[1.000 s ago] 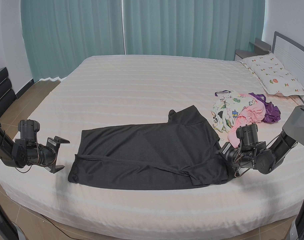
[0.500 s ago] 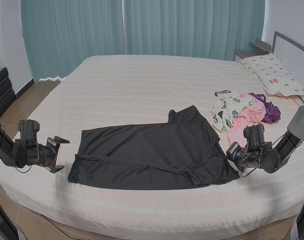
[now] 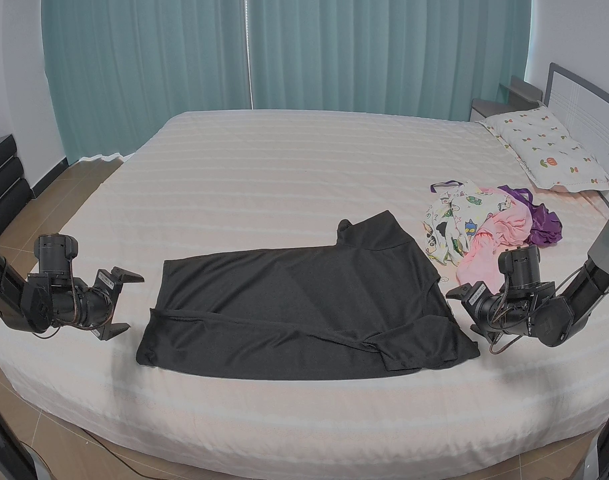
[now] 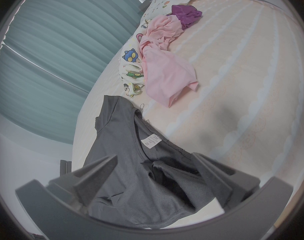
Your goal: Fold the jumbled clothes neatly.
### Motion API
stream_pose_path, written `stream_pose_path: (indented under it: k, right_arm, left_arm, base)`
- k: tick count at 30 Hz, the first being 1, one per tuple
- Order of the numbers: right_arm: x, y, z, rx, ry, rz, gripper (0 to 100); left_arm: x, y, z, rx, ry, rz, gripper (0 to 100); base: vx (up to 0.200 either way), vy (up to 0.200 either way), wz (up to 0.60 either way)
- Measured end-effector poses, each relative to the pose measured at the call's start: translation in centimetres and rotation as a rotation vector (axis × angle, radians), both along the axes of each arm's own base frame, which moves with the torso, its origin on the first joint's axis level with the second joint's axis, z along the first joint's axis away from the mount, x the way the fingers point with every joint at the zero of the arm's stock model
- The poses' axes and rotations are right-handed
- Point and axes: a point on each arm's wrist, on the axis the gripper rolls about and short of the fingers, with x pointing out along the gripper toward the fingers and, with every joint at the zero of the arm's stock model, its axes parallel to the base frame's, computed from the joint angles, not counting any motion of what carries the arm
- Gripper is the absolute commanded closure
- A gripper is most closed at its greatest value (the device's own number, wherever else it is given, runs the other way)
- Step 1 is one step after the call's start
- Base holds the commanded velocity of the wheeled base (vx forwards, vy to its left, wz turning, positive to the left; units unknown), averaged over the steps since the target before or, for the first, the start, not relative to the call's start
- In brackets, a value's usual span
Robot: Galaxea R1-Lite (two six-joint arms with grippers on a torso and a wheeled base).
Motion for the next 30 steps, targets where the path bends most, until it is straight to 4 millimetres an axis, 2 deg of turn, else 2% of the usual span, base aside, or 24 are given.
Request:
stream_pose_path:
  k: [4, 9, 15, 19, 25, 26, 30]
  right_arm:
    - [-0.1, 0.2, 0.2, 0.005, -0.004, 0.020, 0]
    - [-0.5, 0.2, 0.3, -0.003, -0.005, 0.061, 0]
    - [-1.0, 0.1, 0.5, -0.032, -0.008, 0.096, 0]
    - [-1.3, 0.0, 0.5, -0.046, -0.020, 0.111, 0]
    - [-1.5, 0.0, 0.5, -0.045, -0.047, 0.115, 0]
    - [-1.6, 0.0, 0.5, -0.045, -0.049, 0.116, 0]
    - [-1.7, -0.1, 0.4, -0.075, -0.050, 0.140, 0]
  left_arm:
    - [0.1, -0.7, 0.1, 0.081, -0.011, -0.103, 0]
    - [0.1, -2.2, 0.0, 0.154, 0.079, -0.206, 0]
    - [2.1, -4.5, 0.2, 0.279, 0.084, -0.215, 0]
    - [3.5, -5.9, -0.8, 0.327, 0.101, -0.221, 0]
    - [5.2, -6.6, -1.9, 0.370, 0.114, -0.202, 0]
    - [5.4, -6.7, -2.1, 0.377, 0.117, -0.196, 100]
    - [6.1, -6.7, -2.9, 0.411, 0.135, -0.162, 100]
  base:
    - [0.000, 0.000, 0.00]
    - [0.000, 0.000, 0.00]
    - [0.000, 0.000, 0.00]
    - [0.000, 0.000, 0.00]
    - [0.000, 0.000, 0.00]
    - [0.000, 0.000, 0.00]
    - [0.000, 0.000, 0.00]
